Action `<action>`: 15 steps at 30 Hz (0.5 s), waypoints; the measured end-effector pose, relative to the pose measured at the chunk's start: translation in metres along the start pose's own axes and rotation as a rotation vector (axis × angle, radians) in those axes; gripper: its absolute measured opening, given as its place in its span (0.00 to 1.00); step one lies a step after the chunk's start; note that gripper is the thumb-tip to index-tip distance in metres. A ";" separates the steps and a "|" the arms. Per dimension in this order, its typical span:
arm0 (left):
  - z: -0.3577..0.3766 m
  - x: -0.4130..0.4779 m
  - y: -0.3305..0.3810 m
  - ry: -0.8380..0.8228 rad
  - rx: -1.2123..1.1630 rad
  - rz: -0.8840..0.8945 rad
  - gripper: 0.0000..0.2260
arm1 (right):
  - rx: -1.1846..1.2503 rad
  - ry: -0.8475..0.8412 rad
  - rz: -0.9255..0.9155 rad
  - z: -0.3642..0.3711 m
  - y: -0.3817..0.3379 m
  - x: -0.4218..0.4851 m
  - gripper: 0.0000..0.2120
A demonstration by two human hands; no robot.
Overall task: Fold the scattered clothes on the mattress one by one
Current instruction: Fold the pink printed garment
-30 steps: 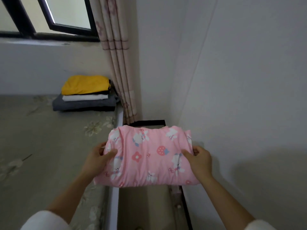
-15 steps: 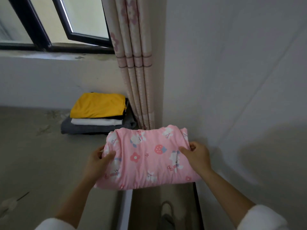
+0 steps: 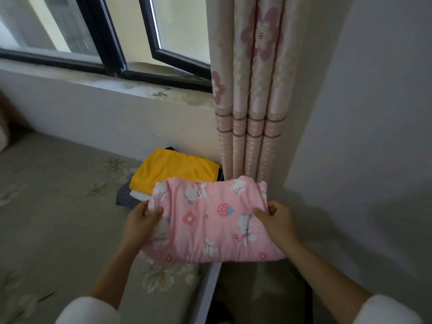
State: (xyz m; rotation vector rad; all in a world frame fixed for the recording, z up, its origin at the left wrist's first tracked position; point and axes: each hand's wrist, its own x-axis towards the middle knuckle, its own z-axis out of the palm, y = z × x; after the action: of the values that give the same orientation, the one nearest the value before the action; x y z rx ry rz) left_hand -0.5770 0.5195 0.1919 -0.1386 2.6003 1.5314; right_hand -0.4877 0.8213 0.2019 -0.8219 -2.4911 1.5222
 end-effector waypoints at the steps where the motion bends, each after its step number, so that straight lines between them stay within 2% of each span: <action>1: -0.007 0.022 0.000 0.038 0.029 -0.010 0.18 | 0.001 -0.018 -0.005 0.015 -0.007 0.014 0.08; 2: -0.015 0.044 0.000 0.072 0.057 -0.021 0.22 | 0.000 -0.041 -0.018 0.031 -0.015 0.028 0.09; 6: -0.049 0.135 0.002 0.132 0.107 -0.052 0.24 | -0.049 -0.110 -0.054 0.088 -0.053 0.081 0.08; 10: -0.069 0.221 0.006 0.124 0.149 -0.041 0.19 | -0.075 -0.111 -0.037 0.123 -0.089 0.131 0.09; 15: -0.062 0.309 0.025 0.113 0.209 -0.001 0.16 | -0.082 -0.010 0.035 0.154 -0.095 0.190 0.13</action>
State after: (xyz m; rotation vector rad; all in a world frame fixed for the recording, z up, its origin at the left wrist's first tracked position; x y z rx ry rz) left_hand -0.8893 0.4718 0.1976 -0.2122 2.8269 1.2759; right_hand -0.7413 0.7604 0.1725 -0.8764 -2.5754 1.4463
